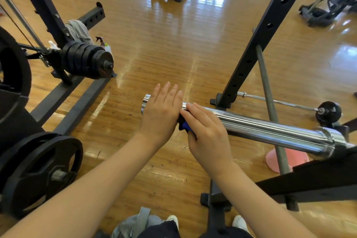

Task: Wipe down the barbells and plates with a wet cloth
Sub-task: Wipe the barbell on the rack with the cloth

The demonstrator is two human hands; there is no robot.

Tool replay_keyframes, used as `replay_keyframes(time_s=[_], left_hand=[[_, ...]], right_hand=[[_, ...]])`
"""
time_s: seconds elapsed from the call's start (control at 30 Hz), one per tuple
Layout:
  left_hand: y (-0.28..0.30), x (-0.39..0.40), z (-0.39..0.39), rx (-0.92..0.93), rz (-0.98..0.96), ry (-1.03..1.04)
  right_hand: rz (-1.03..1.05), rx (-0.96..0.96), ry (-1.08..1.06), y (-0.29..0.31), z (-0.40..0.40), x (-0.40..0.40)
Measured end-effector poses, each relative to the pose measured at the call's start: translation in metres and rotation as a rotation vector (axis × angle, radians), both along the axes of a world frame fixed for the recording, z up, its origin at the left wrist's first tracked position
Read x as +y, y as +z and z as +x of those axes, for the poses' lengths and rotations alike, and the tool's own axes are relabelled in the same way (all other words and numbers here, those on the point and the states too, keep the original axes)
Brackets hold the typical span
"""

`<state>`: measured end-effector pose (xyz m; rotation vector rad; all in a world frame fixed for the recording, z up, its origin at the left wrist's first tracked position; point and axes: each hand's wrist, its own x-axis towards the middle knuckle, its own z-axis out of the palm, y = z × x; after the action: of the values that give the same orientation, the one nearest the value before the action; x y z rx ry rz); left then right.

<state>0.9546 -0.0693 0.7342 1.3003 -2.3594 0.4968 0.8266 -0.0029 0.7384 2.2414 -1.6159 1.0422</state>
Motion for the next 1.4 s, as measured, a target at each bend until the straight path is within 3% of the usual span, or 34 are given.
replay_keyframes(time_s=[0.13, 0.4, 0.63, 0.73, 0.93, 1.1, 1.2, 1.3, 1.4], left_hand=[[0.003, 0.000, 0.000, 0.000, 0.045, -0.017], [0.026, -0.005, -0.002, -0.102, 0.320, -0.005], [0.037, -0.015, -0.001, -0.182, 0.442, -0.046], [0.030, -0.005, 0.005, -0.215, 0.284, -0.020], [-0.001, 0.003, 0.007, 0.006, -0.045, -0.032], [-0.002, -0.003, 0.004, 0.003, -0.052, -0.035], [0.007, -0.003, 0.004, -0.041, 0.038, -0.019], [0.029, -0.006, 0.002, -0.156, 0.339, -0.025], [0.042, -0.017, -0.002, -0.227, 0.507, -0.027]], right_hand=[[-0.035, 0.047, 0.004, -0.007, -0.014, 0.006], [0.027, 0.000, -0.117, 0.009, -0.001, 0.005], [0.016, 0.017, -0.023, -0.003, -0.007, 0.007], [0.010, 0.034, -0.039, -0.004, -0.020, 0.017], [-0.031, -0.022, -0.052, -0.003, -0.013, 0.011], [-0.055, 0.042, 0.031, -0.018, 0.001, 0.002], [-0.085, 0.050, 0.039, -0.022, -0.014, 0.004], [-0.117, 0.021, -0.002, -0.024, -0.026, 0.012], [-0.124, 0.000, -0.047, -0.019, -0.024, 0.013]])
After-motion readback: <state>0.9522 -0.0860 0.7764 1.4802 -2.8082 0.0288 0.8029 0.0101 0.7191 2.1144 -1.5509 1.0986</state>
